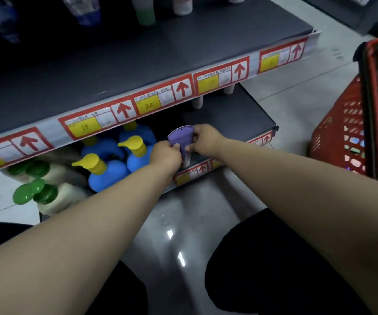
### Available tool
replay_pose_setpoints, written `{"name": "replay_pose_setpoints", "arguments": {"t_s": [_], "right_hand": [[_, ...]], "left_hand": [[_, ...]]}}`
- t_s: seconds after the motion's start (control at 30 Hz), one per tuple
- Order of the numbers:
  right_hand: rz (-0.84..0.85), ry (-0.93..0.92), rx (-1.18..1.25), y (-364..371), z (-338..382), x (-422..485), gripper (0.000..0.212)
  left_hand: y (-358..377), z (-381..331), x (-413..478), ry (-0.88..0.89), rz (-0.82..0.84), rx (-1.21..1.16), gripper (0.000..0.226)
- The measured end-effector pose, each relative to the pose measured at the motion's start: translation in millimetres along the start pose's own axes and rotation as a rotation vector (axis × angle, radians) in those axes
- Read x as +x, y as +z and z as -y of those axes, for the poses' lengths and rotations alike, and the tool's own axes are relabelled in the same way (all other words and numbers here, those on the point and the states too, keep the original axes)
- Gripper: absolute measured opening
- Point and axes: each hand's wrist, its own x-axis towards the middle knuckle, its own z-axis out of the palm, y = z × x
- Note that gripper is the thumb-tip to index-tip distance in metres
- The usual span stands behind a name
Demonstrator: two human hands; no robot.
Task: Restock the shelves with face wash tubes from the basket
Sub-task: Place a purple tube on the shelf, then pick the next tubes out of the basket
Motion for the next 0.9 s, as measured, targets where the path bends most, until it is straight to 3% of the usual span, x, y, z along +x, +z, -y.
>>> {"name": "replay_pose_setpoints", "arguments": {"t_s": [0.3,0.37,0.43,0.53,0.63,0.7,0.9], "right_hand": [[-0.016,0.019,-0.035,6,6,-14,0.043],[-0.003,0.034,-0.100,2,14,-22,0.044],[0.006,0.033,-0.205,-8,22,-32,0.045],[0.019,0.004,-0.422,-37,31,-60,0.047],[0.002,-0.013,-0.662,-81,33,-100,0.059],[-0.022,0.002,-0.785,-115,28,-129,0.056],[-0.134,0.153,-0.924,-206,-1,-204,0.053]], "left_hand": [[-6,1,-10,-0.127,0.089,-0.047,0.019],[-10,-2,-16,-0.191,0.162,-0.110,0.009],[-14,-7,-26,-0.202,0.272,-0.087,0.019],[-14,-28,-45,0.008,0.342,0.133,0.040],[-2,-67,-69,0.306,0.334,0.473,0.033],[11,-98,-91,0.516,0.351,0.621,0.026],[76,-173,-148,0.935,0.420,0.972,0.059]]}}
